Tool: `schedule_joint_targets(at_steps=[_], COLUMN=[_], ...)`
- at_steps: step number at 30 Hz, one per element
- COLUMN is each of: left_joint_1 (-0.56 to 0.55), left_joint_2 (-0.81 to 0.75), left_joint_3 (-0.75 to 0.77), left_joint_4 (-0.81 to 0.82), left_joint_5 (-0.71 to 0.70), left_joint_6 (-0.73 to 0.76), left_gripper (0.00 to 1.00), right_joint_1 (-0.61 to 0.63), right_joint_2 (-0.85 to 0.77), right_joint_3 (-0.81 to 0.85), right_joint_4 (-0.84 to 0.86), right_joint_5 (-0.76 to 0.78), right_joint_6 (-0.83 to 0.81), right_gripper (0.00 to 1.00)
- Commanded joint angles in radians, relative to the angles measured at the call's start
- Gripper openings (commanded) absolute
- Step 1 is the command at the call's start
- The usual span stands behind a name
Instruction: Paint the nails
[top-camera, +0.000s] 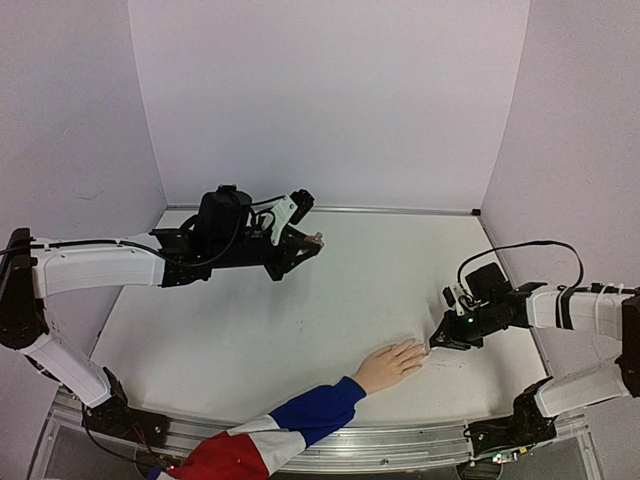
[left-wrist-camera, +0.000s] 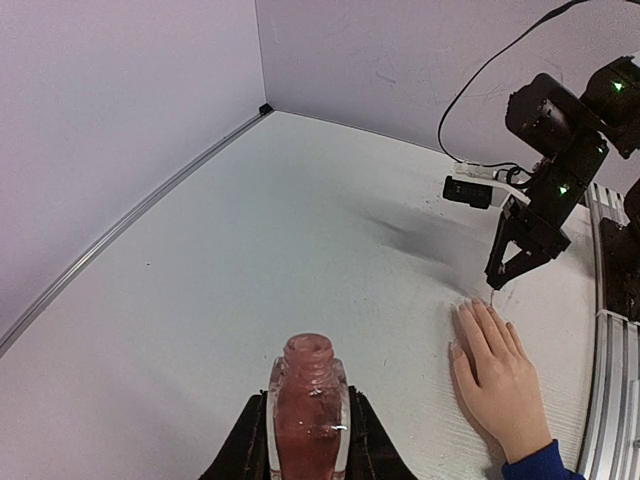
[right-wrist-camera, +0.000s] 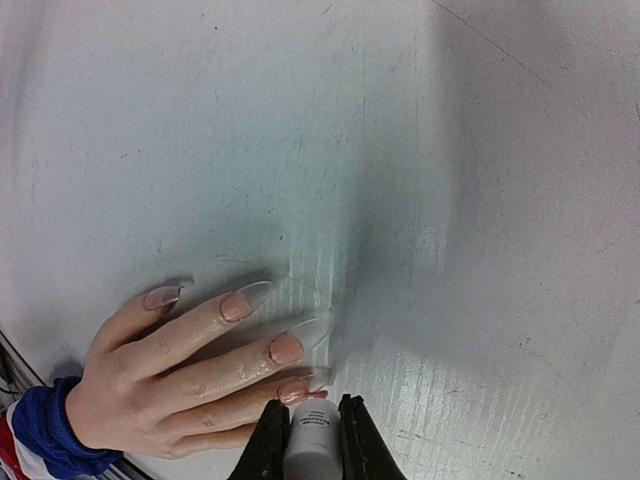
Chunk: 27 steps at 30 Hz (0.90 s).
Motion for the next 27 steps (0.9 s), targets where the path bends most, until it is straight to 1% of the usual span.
schedule_joint_targets(at_steps=[1, 11, 18, 23, 27], left_joint_1=[-0.002, -0.003, -0.003, -0.002, -0.002], left_joint_2=[-0.025, -0.026, -0.025, -0.028, -0.03], left_joint_3=[0.036, 0.032, 0.031, 0.031, 0.03], left_joint_4=[0.051, 0.051, 0.051, 0.051, 0.051], left_joint_5=[0.008, 0.01, 0.009, 0.012, 0.015], left_joint_6=[0.001, -0.001, -0.003, -0.004, -0.006], left_gripper=[0.0, 0.0, 0.0, 0.0, 0.0], right_joint_1=[-0.002, -0.003, -0.003, -0.003, -0.003], right_joint_2=[-0.002, -0.015, -0.058, -0.1, -0.089], right_joint_3=[0.004, 0.001, -0.005, -0.011, -0.011], right_joint_4=[-0.014, -0.014, -0.014, -0.014, -0.014], right_joint_5=[0.016, 0.032, 0.046, 0.017, -0.023], right_joint_6=[-0.007, -0.004, 0.008, 0.015, 0.008], right_gripper=[0.0, 0.0, 0.0, 0.0, 0.0])
